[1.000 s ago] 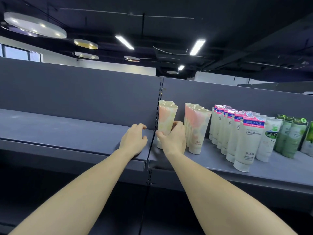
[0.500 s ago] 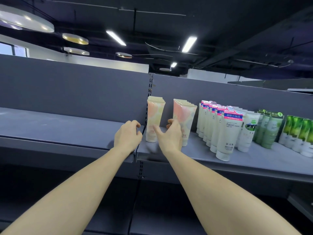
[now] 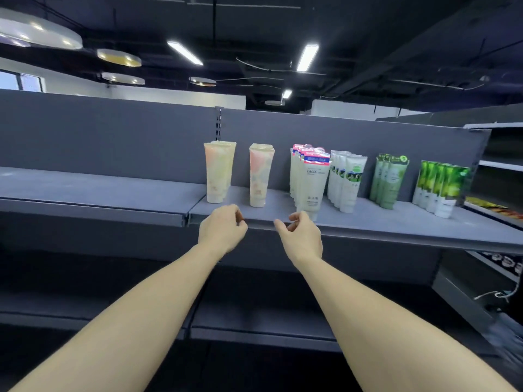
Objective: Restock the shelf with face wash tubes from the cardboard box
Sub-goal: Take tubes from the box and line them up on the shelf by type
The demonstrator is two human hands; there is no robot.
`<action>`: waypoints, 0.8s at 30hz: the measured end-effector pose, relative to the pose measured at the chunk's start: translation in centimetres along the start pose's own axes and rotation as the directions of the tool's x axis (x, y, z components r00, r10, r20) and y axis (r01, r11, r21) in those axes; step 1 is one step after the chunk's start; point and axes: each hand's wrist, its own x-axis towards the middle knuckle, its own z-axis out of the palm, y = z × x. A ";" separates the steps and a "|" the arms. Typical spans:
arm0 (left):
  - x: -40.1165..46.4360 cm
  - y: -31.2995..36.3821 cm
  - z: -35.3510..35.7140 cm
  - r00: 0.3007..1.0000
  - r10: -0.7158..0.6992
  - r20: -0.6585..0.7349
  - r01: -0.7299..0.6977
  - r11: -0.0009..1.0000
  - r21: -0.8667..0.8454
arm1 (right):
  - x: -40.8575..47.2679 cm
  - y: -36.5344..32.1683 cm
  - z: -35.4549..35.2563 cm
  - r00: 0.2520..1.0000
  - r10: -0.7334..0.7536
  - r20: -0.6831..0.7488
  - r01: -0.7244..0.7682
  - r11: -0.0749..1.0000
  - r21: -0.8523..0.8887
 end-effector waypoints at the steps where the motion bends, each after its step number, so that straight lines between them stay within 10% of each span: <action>1: -1.1 0.9 0.5 1.000 0.002 0.014 -0.002 1.000 0.002 | -0.7 1.1 -1.1 1.000 0.014 0.012 -0.014 1.000 0.003; 24: -23.0 12.4 26.1 0.842 0.039 0.538 -0.009 0.998 -0.059 | -14.1 31.7 -11.5 0.825 0.544 0.153 -0.504 0.831 -0.235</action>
